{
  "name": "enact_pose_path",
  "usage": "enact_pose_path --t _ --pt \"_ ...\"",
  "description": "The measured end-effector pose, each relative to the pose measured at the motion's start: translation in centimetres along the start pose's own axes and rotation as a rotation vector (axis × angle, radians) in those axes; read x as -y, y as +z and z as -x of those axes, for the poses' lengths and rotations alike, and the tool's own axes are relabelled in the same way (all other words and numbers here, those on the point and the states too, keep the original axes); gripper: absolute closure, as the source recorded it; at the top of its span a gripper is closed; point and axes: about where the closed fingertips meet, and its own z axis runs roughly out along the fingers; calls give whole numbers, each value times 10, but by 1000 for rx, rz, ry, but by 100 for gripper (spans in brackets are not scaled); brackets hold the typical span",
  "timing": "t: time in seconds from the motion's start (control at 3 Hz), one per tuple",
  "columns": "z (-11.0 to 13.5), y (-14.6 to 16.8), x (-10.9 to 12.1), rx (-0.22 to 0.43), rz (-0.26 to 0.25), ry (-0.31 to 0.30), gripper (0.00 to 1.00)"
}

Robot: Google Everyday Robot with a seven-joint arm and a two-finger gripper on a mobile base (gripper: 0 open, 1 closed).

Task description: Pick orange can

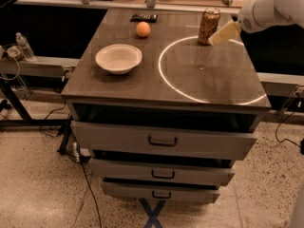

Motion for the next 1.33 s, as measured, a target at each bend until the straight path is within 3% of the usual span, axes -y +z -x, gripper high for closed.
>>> enact_pose_path --t 0.67,1.33 --pt "-7 57 11 51 12 176 0" --pt "0 101 3 118 93 277 0"
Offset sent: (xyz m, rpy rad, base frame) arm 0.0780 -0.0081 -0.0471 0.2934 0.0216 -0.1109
